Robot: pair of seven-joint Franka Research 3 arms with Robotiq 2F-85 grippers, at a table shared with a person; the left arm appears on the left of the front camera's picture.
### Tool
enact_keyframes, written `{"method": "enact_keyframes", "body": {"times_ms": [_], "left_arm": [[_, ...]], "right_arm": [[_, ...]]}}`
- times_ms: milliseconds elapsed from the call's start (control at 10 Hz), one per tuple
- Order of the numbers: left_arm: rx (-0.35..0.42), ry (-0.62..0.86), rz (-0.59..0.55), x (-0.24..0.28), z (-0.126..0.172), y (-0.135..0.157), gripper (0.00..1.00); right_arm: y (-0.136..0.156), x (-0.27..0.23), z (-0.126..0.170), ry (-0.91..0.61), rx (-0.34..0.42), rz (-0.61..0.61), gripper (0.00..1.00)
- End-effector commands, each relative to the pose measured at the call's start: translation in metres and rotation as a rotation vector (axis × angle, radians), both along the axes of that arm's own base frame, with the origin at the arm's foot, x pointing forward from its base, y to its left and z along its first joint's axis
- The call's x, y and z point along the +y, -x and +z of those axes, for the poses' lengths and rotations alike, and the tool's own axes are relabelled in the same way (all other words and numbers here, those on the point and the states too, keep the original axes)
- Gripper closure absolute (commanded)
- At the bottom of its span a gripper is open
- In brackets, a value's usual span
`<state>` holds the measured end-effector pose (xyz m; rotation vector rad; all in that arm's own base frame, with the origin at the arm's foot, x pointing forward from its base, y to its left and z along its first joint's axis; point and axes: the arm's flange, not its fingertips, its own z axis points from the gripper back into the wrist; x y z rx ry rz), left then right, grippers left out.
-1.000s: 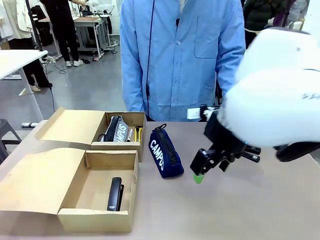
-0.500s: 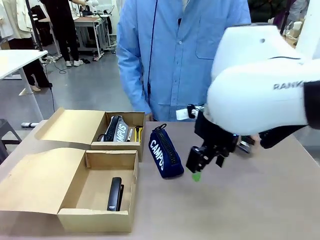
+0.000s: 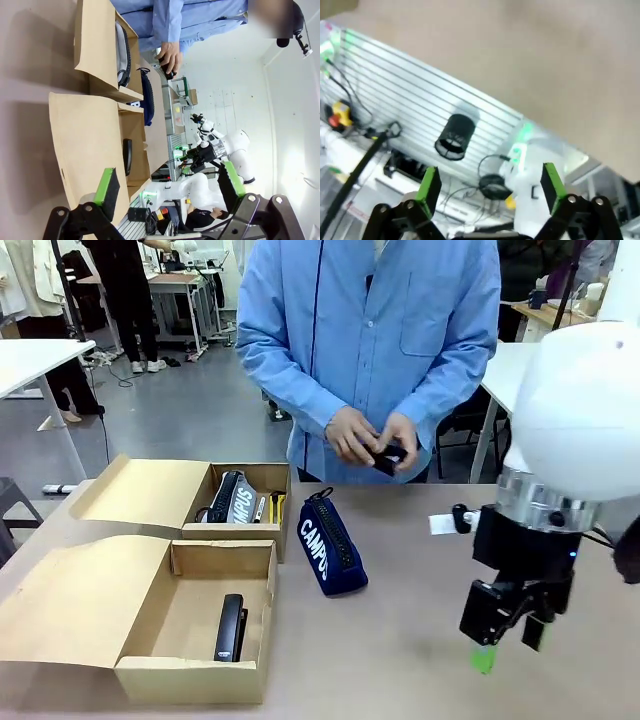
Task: Place items inside the box.
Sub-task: Pick up a Pencil pouch or Stapler and place it inside the Mailer Box closest to the robot.
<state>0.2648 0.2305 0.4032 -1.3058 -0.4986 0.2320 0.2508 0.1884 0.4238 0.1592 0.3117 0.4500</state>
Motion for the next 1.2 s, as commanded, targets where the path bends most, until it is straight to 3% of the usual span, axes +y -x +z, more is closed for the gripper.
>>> {"method": "enact_keyframes", "body": {"times_ms": [0, 100, 500, 800, 1100], "left_arm": [[-0.019, 0.005, -0.006, -0.001, 0.000, 0.002, 0.00], [-0.019, 0.005, -0.006, -0.001, 0.000, 0.002, 0.00], [-0.019, 0.005, -0.006, -0.001, 0.000, 0.002, 0.00], [-0.019, 0.005, -0.006, -0.001, 0.000, 0.002, 0.00], [-0.019, 0.005, -0.006, -0.001, 0.000, 0.002, 0.00]], "right_arm": [[0.007, -0.025, -0.005, -0.091, -0.004, -0.202, 0.00], [0.002, -0.032, -0.007, -0.124, -0.012, -0.348, 0.00], [-0.012, -0.026, -0.004, -0.129, -0.045, -0.396, 0.00], [-0.045, 0.028, 0.013, -0.159, -0.297, -0.321, 0.00], [-0.105, 0.113, 0.020, -0.094, -0.403, -0.195, 0.00]]}}
